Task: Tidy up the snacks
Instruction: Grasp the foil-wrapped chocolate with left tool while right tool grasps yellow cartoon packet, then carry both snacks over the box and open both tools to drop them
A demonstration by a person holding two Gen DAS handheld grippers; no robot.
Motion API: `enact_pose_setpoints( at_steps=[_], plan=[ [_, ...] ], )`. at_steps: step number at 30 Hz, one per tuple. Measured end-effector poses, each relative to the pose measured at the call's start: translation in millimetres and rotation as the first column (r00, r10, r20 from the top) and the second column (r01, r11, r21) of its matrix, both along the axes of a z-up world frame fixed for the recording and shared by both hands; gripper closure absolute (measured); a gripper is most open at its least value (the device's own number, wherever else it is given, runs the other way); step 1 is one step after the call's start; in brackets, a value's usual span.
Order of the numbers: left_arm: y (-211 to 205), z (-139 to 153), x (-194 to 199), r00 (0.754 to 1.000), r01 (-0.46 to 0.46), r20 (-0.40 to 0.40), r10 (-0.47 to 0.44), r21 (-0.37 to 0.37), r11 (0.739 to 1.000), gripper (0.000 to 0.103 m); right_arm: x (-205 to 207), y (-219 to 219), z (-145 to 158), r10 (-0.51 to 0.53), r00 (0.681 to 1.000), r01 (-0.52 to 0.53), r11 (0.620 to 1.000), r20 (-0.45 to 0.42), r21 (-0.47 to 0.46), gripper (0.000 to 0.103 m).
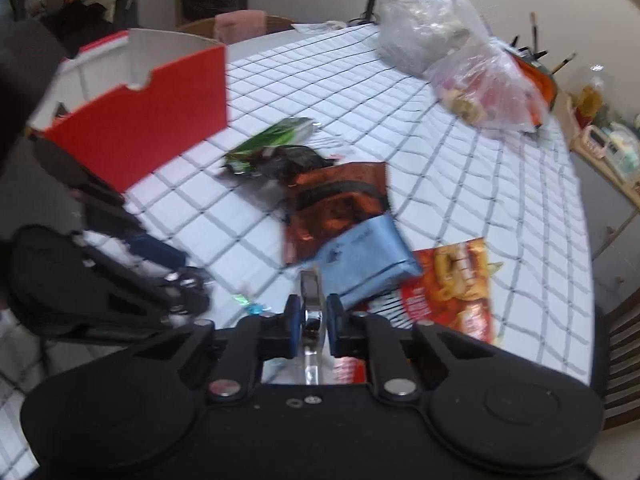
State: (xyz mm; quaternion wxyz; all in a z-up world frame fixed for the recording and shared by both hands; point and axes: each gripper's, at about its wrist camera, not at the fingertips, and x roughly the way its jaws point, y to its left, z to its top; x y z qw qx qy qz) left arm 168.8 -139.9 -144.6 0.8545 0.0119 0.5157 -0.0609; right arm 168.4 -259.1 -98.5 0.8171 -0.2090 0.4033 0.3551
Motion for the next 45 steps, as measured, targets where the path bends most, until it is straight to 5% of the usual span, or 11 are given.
enact_pose_setpoints(
  at_steps=[10,25,36,45],
  plan=[
    [13,8,-17,1.0,-0.02,0.012,0.02,-0.018,1.0,0.071,-8,4,5,-0.088,0.996,0.088,0.996,0.015,-0.015,0.095],
    [56,80,-53,0.992,-0.075,0.096,0.085,-0.096,0.992,0.071,-37,6,99,-0.175,0.985,0.173,0.966,-0.003,0.193,0.095],
    [117,138,-68,0.965,-0.139,0.213,0.156,-0.094,0.986,0.071,-44,75,141,-0.128,0.992,0.124,0.947,-0.003,0.298,0.095],
    [186,155,-72,0.941,-0.222,0.246,0.232,-0.066,0.973,0.071,-37,150,144,-0.098,0.994,0.105,0.934,-0.037,0.341,0.095]
  ],
)
